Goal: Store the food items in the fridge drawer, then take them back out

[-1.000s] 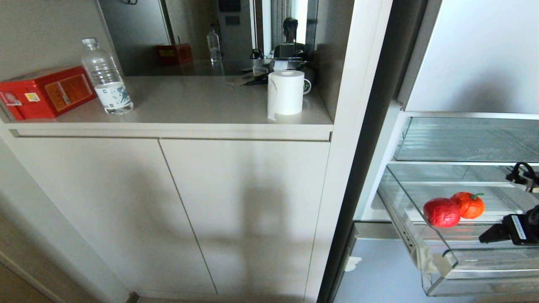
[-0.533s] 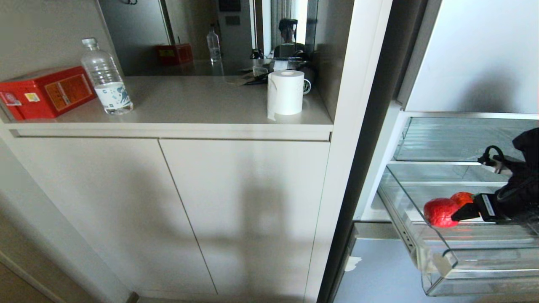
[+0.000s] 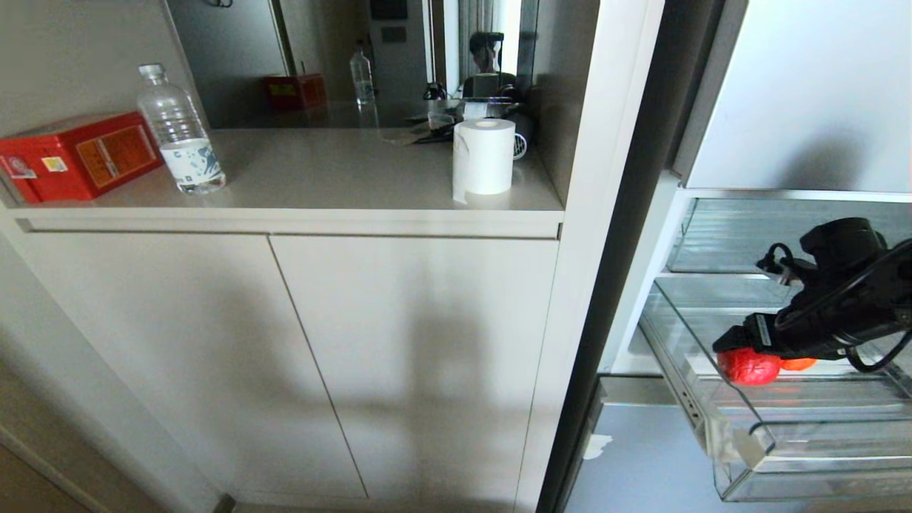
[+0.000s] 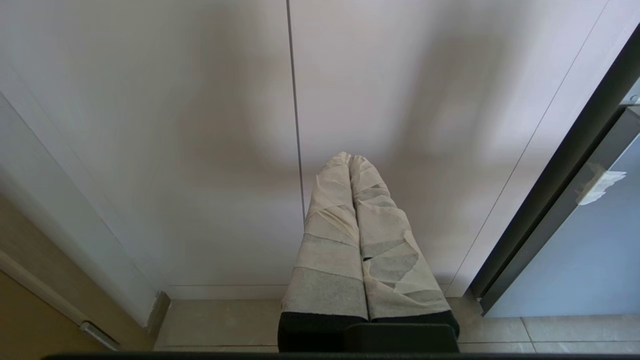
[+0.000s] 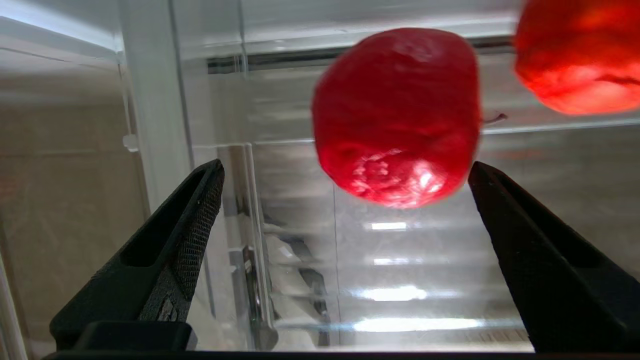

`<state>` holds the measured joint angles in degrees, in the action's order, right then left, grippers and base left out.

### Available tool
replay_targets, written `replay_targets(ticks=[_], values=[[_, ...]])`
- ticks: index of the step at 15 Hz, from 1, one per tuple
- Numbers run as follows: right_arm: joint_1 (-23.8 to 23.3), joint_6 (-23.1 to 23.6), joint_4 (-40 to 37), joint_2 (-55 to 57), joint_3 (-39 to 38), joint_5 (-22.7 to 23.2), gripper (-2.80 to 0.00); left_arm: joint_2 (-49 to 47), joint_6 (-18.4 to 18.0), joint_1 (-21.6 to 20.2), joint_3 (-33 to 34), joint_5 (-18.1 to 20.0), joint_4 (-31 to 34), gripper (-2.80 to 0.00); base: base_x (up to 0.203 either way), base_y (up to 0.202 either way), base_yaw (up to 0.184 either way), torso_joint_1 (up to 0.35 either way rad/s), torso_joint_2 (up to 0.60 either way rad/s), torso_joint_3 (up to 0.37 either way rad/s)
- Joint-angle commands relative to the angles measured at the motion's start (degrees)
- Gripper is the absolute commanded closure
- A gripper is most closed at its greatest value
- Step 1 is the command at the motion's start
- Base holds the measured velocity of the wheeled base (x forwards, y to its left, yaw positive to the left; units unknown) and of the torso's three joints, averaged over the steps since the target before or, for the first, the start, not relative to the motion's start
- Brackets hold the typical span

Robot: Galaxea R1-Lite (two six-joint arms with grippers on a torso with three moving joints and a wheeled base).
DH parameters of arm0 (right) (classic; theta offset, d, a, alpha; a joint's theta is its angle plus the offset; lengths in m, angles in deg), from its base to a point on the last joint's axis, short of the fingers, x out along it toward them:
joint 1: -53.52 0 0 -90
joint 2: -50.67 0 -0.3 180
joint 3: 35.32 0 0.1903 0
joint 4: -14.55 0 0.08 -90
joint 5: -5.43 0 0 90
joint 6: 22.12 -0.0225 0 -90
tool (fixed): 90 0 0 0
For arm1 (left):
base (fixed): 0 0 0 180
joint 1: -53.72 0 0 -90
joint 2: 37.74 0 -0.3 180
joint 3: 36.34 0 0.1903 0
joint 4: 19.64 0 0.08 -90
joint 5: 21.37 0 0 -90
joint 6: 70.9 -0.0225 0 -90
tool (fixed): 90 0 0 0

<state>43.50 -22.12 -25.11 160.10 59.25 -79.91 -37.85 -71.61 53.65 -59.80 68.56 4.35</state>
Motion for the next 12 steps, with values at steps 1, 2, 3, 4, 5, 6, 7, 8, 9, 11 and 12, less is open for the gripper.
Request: replay_targets(ticks=[1, 2, 3, 4, 5, 6, 7, 8, 9, 11, 12], values=[[0.0, 0.0, 0.2, 2.7, 1.4, -1.2, -2.80, 0.0, 0.0, 0.0, 0.0, 0.0, 0.0, 0.00, 0.000, 0.000, 0.000, 0.000, 0.00, 0.000], [0.0, 0.0, 1.0, 3.1, 1.7, -2.5, -2.80, 0.0, 0.0, 0.0, 0.0, 0.0, 0.0, 0.00, 0.000, 0.000, 0.000, 0.000, 0.00, 0.000], [0.1, 0.0, 1.8, 3.6, 1.7, -3.0, -2.80, 0.0, 0.0, 0.0, 0.0, 0.0, 0.0, 0.00, 0.000, 0.000, 0.000, 0.000, 0.00, 0.000], [0.0, -0.3, 2.7, 4.2, 1.9, -3.3, -2.80, 0.0, 0.0, 0.0, 0.0, 0.0, 0.0, 0.00, 0.000, 0.000, 0.000, 0.000, 0.00, 0.000], [0.0, -0.8, 3.4, 4.6, 2.1, -3.4, -2.80, 0.0, 0.0, 0.0, 0.0, 0.0, 0.0, 0.00, 0.000, 0.000, 0.000, 0.000, 0.00, 0.000], [0.0, -0.8, 3.6, 4.8, 2.3, -3.4, -2.80, 0.0, 0.0, 0.0, 0.0, 0.0, 0.0, 0.00, 0.000, 0.000, 0.000, 0.000, 0.00, 0.000], [0.0, -0.8, 3.7, 5.4, 2.4, -3.4, -2.80, 0.0, 0.0, 0.0, 0.0, 0.0, 0.0, 0.00, 0.000, 0.000, 0.000, 0.000, 0.00, 0.000], [0.0, -0.8, 3.7, 6.0, 2.4, -3.4, -2.80, 0.0, 0.0, 0.0, 0.0, 0.0, 0.0, 0.00, 0.000, 0.000, 0.000, 0.000, 0.00, 0.000], [0.0, -0.8, 3.7, 6.8, 2.4, -3.4, -2.80, 0.0, 0.0, 0.0, 0.0, 0.0, 0.0, 0.00, 0.000, 0.000, 0.000, 0.000, 0.00, 0.000], [0.0, -0.9, 4.0, 8.2, 3.2, -3.4, -2.80, 0.0, 0.0, 0.0, 0.0, 0.0, 0.0, 0.00, 0.000, 0.000, 0.000, 0.000, 0.00, 0.000], [0.0, -0.9, 4.3, 8.3, 3.2, -3.4, -2.80, 0.0, 0.0, 0.0, 0.0, 0.0, 0.0, 0.00, 0.000, 0.000, 0.000, 0.000, 0.00, 0.000]])
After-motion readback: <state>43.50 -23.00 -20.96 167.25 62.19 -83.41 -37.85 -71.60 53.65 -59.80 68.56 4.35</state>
